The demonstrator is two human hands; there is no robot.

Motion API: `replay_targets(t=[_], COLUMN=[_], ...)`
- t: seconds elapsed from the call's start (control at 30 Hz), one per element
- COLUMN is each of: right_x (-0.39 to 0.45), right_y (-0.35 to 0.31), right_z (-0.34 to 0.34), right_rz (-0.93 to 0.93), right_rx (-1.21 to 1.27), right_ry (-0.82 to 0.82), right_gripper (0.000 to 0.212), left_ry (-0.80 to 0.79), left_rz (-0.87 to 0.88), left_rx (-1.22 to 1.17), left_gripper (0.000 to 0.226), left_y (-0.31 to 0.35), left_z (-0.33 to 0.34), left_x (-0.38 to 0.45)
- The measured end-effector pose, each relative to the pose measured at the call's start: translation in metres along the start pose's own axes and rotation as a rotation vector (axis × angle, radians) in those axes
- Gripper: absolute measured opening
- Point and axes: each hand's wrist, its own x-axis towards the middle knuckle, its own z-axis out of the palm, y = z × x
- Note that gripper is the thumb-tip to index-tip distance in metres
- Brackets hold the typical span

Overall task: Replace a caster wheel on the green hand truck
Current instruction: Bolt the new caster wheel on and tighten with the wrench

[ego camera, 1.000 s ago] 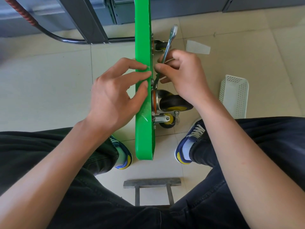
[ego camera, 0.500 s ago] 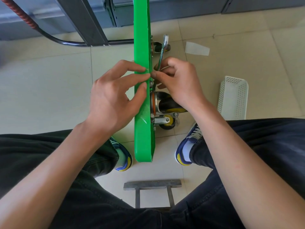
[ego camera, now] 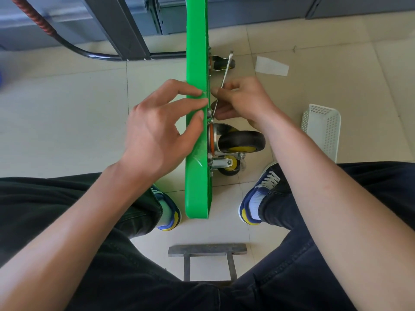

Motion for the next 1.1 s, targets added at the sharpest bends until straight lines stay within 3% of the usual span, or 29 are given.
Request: replay_targets(t=[0.13,0.33,0.53,0.63,0.77,0.9,1.1], right_x=[0.010,0.015,0.014,0.011,-0.003,-0.026,-0.041], right_y=[0.006,0.018,0.023,0.019,0.007,-0.010,-0.011], right_z=[-0.002,0.000,-0.005,-0.005,-0.009,-0.012,-0.002], right_rz=[0.164,0.340,0.377,0.264,-0.058,-0.337,-0.441], right_rx=[0.121,0.200,0.213,0.225,0.122,-0.009,-0.056], right_ry=[-0.069,-0.110,-0.143,-0.031,0.094,0.107,0.096], right_gripper=[0.031,0.022,0.022,0.023,0.015,0.009,0.013], left_ry=[0.009,0.014,0.013,0.007,0.002,-0.003,-0.017], left_rz=[0.006,0.003,0.005,0.004,0.011,0.012,0.023], left_rx=[-0.002,0.010,-0.002,0.003,0.001,0.004,0.004], left_gripper=[0.020,0.020,0.020,0.020,0.020,0.021,0.022], left_y=[0.000,0.001,0.001,0.001,0.000,0.000,-0.001], left_z=[0.001,0.001,0.001,0.000,0.000,-0.001,-0.001], left_x=[0.001,0.001,0.002,0.001,0.000,0.000,0.000])
